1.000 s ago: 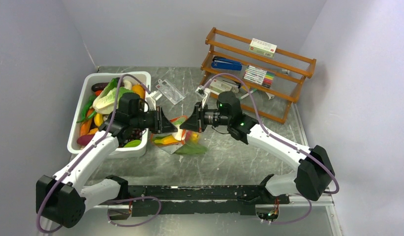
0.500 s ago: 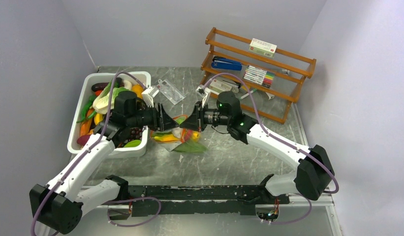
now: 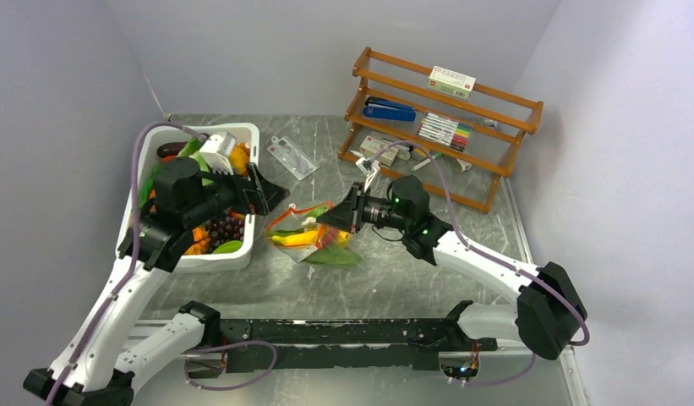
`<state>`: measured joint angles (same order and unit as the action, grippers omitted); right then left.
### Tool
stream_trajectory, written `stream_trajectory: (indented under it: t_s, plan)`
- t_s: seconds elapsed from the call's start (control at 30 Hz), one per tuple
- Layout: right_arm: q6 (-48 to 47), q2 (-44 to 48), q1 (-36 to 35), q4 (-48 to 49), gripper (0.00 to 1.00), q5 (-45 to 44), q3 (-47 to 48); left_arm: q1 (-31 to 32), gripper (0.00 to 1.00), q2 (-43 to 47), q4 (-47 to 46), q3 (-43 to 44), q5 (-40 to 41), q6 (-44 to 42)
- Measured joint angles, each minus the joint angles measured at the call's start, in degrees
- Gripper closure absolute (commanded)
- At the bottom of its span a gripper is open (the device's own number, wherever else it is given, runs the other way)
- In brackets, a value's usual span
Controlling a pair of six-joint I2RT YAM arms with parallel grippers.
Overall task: Place the food in the zip-top bag and seal the zipper
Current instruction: Place the fake vegetable in the zipper food storage bag, then pick up the fake vegetable from the bin.
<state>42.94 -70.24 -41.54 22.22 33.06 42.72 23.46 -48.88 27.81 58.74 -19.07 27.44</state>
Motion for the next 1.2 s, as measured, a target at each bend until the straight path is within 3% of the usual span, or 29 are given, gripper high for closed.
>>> stream_trajectory:
  t_s: [0.13, 0.3, 0.53, 0.63, 0.77, 0.87, 1.0, 1.2]
  plan:
    - [4.4, 1.0, 0.2, 4.5, 1.0, 0.7, -2.8, 0.0, 0.02, 1.5, 3.9, 2.8, 9.1, -0.2]
    - [2.3, 3.6, 0.2, -0.7, 1.0, -2.1, -3.1, 0.0, 0.1, 1.0, 9.1, 3.2, 15.4, -0.3]
    - [-3.4, 2.3, 1.6, -12.6, 1.0, -8.5, -6.0, 0.0, 0.32, -2.0, 8.8, -2.5, 3.7, -2.9]
    - [-4.3, 2.0, 2.7, -15.7, 1.0, -9.3, -7.5, 0.0, 0.35, -6.5, 8.4, -4.3, -2.4, -3.4]
    - [-4.9, 2.1, 3.4, -17.8, 1.0, -10.0, -7.3, 0.1, 0.26, -9.4, 8.9, -5.7, -4.7, -3.5]
    - [-4.9, 2.5, 4.0, -18.3, 1.0, -9.9, -6.7, 0.1, 0.15, -8.1, 9.1, -5.5, -1.6, -3.0]
    - [-4.5, 2.6, 4.1, -18.2, 1.0, -8.6, -5.4, 0.1, 0.0, -5.2, 9.6, -4.1, 9.2, -0.8]
    - [-4.0, 2.6, 4.1, -17.2, 1.0, -7.0, -5.0, 0.1, 0.02, -1.5, 11.2, -2.9, 27.1, 6.2]
